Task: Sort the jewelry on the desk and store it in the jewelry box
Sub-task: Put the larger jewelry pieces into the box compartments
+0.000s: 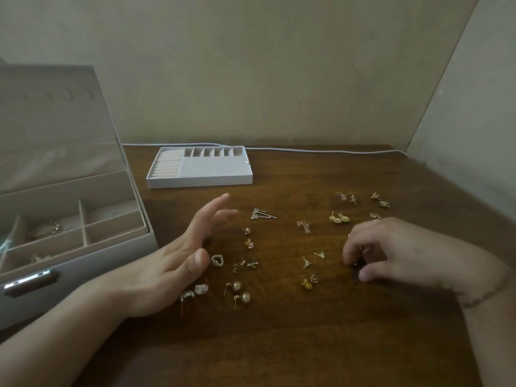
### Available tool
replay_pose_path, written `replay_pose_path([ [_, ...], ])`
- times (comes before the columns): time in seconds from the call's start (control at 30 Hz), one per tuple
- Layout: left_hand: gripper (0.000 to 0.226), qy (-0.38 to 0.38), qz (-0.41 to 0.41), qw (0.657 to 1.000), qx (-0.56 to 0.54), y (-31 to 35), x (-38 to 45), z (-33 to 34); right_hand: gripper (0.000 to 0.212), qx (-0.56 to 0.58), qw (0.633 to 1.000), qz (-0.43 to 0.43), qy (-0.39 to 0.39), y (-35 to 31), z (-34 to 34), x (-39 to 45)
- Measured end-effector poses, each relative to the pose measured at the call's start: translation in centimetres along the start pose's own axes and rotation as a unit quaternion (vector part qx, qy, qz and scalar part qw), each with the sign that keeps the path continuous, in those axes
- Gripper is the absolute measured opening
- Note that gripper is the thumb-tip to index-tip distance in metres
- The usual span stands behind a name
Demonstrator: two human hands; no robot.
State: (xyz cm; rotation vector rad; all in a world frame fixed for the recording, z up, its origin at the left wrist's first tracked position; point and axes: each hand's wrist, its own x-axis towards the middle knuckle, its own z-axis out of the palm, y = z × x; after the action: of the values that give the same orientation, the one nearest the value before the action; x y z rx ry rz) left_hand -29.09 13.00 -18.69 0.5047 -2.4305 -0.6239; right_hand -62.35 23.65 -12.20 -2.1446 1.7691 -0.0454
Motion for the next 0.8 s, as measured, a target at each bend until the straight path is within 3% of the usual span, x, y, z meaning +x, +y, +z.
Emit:
replay_pose_path([
  [0.07,0.09,0.006,-0.089,0.995,-0.053,-1.5,-1.3,1.0,0.018,0.005,1.0,-0.007,-0.004,0.0,0.1,0.2],
  [0.13,0.095,-0.012,-0.122,0.991,-0.063,-2.2,-1.4,0.9,0.019,0.006,1.0,-0.009,-0.011,0.0,0.2,0.3],
  [0.23,0.093,-0.051,-0.102,0.989,-0.09,-1.6,-1.1,-0.2,0.021,-0.006,1.0,-0.012,-0.011,0.1,0.2,0.4],
  [0.57,0.089,-0.082,-0.12,0.983,-0.108,0.3,-0.6,-0.6,0.018,0.036,0.999,-0.026,-0.003,0.2,0.2,0.5],
  [0.77,0.086,-0.093,-0.133,0.979,-0.125,2.5,-1.3,-1.7,0.006,0.182,0.975,-0.08,0.103,0.3,-0.4,-0.3],
  [0.8,0.087,-0.095,-0.133,0.979,-0.125,2.9,-1.5,-1.8,0.016,0.208,0.965,-0.093,0.128,0.3,-0.5,-0.4],
])
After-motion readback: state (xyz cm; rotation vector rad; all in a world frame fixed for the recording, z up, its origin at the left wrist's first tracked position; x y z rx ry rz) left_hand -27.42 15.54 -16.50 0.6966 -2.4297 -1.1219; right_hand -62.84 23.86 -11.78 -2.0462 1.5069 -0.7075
